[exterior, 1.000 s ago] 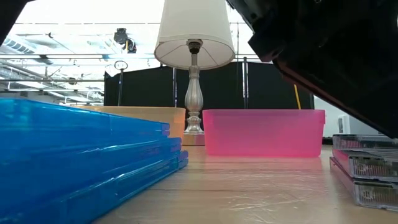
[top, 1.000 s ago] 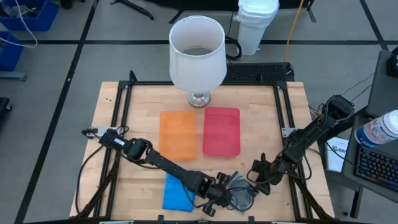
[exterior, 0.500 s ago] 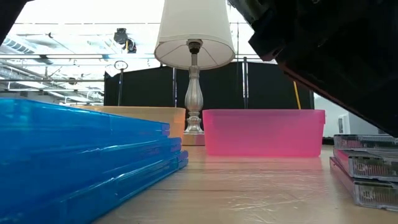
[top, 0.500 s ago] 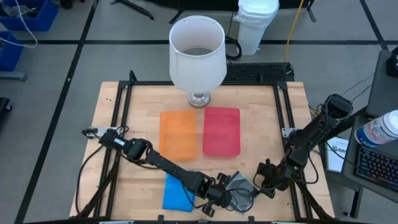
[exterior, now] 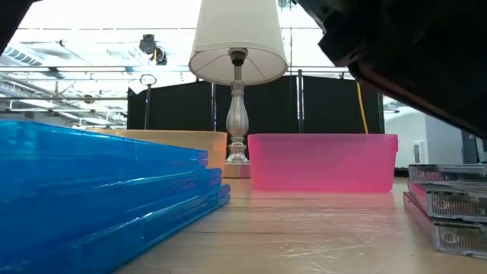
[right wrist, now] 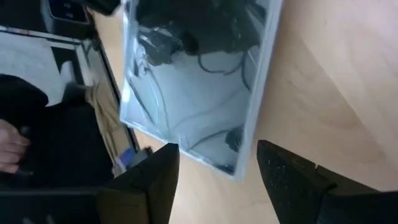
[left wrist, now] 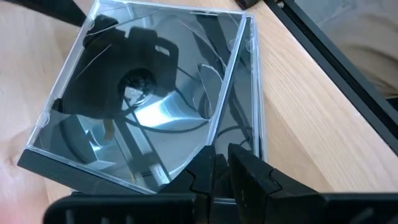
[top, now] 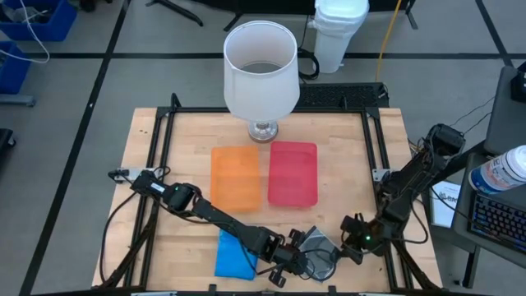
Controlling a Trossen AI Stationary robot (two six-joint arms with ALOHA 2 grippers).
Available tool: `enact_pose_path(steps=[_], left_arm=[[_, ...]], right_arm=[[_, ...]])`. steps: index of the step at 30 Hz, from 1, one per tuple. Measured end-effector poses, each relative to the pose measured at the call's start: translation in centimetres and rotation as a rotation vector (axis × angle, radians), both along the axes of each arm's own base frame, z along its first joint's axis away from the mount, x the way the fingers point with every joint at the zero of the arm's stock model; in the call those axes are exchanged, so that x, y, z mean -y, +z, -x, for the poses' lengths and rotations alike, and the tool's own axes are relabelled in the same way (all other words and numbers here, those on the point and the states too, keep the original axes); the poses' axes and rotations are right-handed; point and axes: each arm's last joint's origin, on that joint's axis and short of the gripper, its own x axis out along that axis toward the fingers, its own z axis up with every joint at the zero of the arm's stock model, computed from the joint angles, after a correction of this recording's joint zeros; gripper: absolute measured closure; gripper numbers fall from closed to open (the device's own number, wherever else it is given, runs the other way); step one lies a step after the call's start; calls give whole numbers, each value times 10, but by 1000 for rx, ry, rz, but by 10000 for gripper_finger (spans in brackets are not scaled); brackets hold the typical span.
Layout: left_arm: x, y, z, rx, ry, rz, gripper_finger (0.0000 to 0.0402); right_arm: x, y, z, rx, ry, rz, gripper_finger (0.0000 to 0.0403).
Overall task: Pick & place jewel cases by type
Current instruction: Put the black CD case into the red bin
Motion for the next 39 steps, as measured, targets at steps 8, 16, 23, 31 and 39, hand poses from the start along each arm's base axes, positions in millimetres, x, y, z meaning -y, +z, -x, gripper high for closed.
enact_pose_path(steps=[8,16,23,31,39], left_arm=[[0,0,0,3,-6,-4,350],[1,3,-3,42,-18,3,350],[0,4,-4,54,-21,2,350],[-2,3,-4,61,-4,-45,350],[-15,-2,-2,-7,52,-123,350]], right_arm=[[-2,-4,10,-65,-28,3,195],[-10,-15,16,-71,-99,5,195],[-24,-24,20,-21,-119,-18,195],[-23,-23,23,48,-182,-5,195],[-23,-22,22,89,-213,4,195]])
